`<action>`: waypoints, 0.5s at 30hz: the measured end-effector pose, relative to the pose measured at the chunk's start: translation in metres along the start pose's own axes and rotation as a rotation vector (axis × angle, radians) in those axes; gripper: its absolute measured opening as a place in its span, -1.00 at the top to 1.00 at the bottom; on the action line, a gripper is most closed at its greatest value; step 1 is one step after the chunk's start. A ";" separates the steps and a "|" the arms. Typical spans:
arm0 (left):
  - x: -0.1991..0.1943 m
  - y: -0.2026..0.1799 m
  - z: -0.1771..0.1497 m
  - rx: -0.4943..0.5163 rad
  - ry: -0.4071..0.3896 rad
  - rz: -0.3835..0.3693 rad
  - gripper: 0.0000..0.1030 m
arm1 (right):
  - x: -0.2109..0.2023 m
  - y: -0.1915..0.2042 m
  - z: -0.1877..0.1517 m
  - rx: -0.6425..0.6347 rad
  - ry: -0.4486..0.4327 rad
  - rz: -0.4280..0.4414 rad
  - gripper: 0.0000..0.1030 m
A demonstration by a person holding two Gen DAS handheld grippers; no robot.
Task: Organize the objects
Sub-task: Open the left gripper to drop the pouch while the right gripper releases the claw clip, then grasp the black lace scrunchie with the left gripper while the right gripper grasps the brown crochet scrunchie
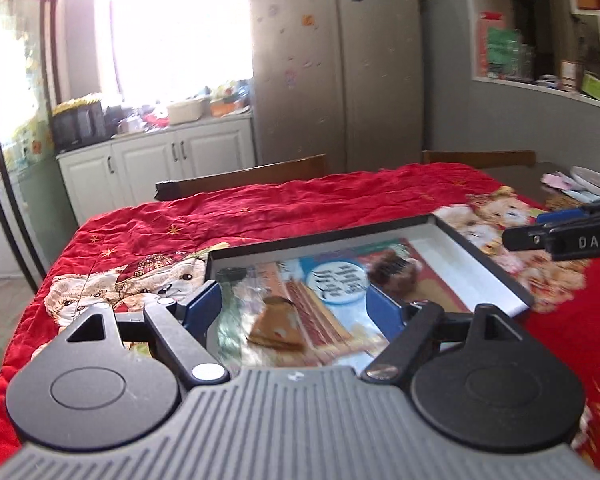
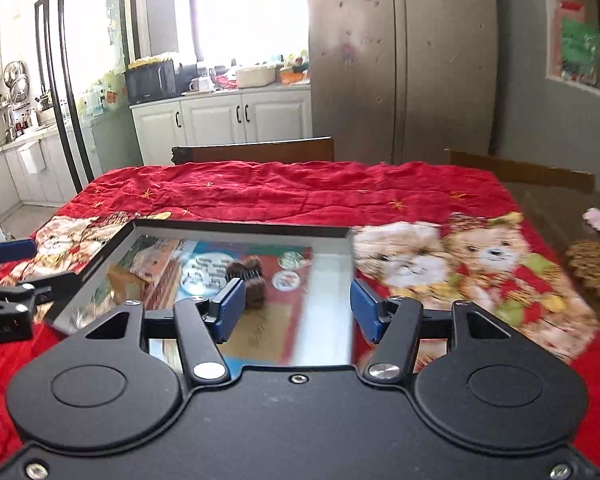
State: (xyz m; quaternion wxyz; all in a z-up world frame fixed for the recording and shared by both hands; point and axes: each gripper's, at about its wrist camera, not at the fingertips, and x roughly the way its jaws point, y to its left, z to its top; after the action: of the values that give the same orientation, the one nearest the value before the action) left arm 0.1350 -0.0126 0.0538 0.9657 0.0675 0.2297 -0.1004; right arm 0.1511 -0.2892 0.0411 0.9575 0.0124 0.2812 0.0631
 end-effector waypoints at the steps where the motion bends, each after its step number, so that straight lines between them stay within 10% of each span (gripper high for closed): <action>1: -0.007 -0.002 -0.004 0.006 -0.002 -0.008 -0.69 | -0.011 -0.003 -0.006 -0.004 -0.004 -0.001 -0.05; 15: -0.063 -0.035 -0.074 0.044 0.045 -0.105 0.02 | -0.107 0.014 -0.117 -0.039 -0.041 0.047 0.54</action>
State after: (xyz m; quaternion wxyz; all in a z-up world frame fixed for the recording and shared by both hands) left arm 0.0404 -0.0229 0.0146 0.9521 0.0787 0.2521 -0.1542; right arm -0.0029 -0.2903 0.0003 0.9613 0.0014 0.2601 0.0909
